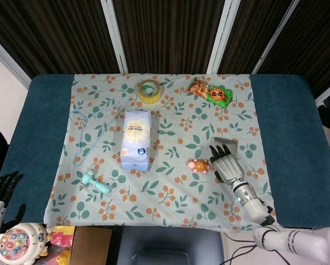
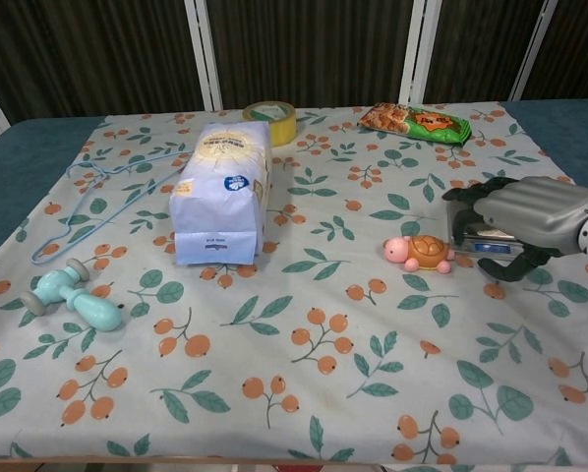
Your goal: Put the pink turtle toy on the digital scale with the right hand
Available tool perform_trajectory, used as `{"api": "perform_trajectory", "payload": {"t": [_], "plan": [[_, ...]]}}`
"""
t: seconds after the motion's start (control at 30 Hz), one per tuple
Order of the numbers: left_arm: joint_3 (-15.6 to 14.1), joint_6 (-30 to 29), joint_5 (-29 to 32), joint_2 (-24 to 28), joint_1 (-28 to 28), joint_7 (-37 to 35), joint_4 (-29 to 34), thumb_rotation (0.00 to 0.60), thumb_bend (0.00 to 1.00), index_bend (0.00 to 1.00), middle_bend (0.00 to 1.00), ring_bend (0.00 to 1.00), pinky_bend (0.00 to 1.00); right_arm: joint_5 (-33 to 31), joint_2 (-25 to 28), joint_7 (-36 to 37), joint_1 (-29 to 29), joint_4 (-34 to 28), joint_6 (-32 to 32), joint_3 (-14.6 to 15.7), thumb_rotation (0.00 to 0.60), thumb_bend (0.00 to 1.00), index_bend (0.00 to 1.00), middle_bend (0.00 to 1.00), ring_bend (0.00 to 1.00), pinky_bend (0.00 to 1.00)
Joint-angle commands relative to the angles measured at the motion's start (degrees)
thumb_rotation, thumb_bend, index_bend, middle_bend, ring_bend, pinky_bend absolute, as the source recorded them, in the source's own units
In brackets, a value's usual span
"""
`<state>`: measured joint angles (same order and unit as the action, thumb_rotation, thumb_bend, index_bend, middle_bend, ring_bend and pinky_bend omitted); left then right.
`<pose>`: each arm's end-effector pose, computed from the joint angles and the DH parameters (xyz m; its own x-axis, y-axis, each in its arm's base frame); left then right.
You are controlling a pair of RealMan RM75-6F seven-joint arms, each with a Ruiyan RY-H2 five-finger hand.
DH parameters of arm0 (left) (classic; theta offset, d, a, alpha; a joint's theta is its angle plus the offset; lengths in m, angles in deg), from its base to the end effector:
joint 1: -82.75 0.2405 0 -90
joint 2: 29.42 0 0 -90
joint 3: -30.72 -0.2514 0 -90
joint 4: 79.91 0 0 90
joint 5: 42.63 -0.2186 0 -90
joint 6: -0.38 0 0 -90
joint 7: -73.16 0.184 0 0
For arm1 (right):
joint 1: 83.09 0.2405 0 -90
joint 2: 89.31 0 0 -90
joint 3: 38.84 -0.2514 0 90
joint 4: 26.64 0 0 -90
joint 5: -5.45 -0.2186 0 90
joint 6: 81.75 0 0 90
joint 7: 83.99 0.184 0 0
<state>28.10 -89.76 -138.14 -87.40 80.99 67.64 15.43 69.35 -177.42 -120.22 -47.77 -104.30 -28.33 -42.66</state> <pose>-0.2942 0.1822 0.1640 0.3619 0.0406 0.9313 0.9275 -0.1157 -0.3554 -0.2336 -0.3529 -0.0439 0.7609 -0.2606 0.5942 -0.6477 -0.3586 0.6722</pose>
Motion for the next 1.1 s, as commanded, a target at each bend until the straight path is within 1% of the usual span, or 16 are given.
{"api": "perform_trajectory", "payload": {"t": [0.03,0.13,0.27,0.33,0.4,0.47,0.5,0.6,0.73,0.9,1.1], "plan": [[0.0,-0.1,-0.1,0.0,0.0,-0.1,0.0,0.600,0.47,0.00,0.03,0.04,0.10,1.5,1.3,2.4,-0.7,-1.5,1.8,-0.3,0.600,0.59,0.41,0.00,0.00,0.00],[0.0,-0.2,-0.1,0.0,0.1,-0.1,0.0,0.600,0.47,0.00,0.03,0.04,0.10,3.6,3.2,5.6,-1.7,-3.3,4.3,-0.7,0.600,0.59,0.35,0.00,0.00,0.00],[-0.1,-0.2,-0.3,-0.1,0.1,-0.1,-0.1,0.600,0.47,0.00,0.03,0.04,0.10,4.4,4.1,6.7,-2.1,-4.1,5.0,-0.8,0.600,0.59,0.32,0.00,0.00,0.00],[-0.1,-0.3,-0.4,-0.1,0.1,0.0,-0.1,0.600,0.47,0.00,0.03,0.04,0.10,5.2,5.4,7.9,-2.6,-5.1,6.1,-1.0,0.600,0.58,0.30,0.00,0.00,0.00],[-0.1,-0.3,-0.5,0.0,0.1,0.1,0.1,0.600,0.47,0.00,0.03,0.04,0.10,6.0,6.7,9.1,-2.9,-6.8,7.1,-1.3,0.600,0.53,0.29,0.00,0.00,0.00],[-0.1,-0.2,-0.5,0.0,0.1,0.3,0.2,0.600,0.47,0.00,0.03,0.04,0.10,6.2,7.0,8.9,-2.6,-7.6,6.7,-1.4,0.600,0.44,0.27,0.00,0.00,0.00],[-0.2,-0.1,-0.5,0.0,0.0,0.4,0.2,0.600,0.47,0.00,0.03,0.04,0.10,6.1,7.0,8.4,-2.2,-8.1,6.4,-1.6,0.600,0.40,0.26,0.00,0.00,0.00],[-0.3,-0.2,-0.7,0.0,0.1,0.4,0.2,0.600,0.47,0.00,0.03,0.04,0.10,4.6,6.1,6.3,-0.7,-8.9,4.8,-2.4,0.600,0.36,0.26,0.00,0.00,0.00],[-0.2,-0.9,-0.9,0.1,0.4,0.0,0.1,0.600,0.47,0.00,0.03,0.04,0.10,1.3,4.1,1.6,1.6,-9.1,2.3,-3.0,0.600,0.36,0.26,0.00,0.00,0.00],[-0.2,-1.1,-0.8,0.3,0.4,-0.7,0.0,0.600,0.47,0.00,0.03,0.04,0.10,-2.9,0.6,-4.4,3.9,-7.9,1.1,-3.0,0.600,0.36,0.26,0.00,0.00,0.00],[-0.2,-1.3,-0.9,0.5,0.5,-1.0,-0.1,0.600,0.47,0.00,0.03,0.04,0.10,-7.8,-2.9,-10.1,6.0,-5.4,0.3,-2.4,0.600,0.37,0.33,0.00,0.00,0.00]]}}
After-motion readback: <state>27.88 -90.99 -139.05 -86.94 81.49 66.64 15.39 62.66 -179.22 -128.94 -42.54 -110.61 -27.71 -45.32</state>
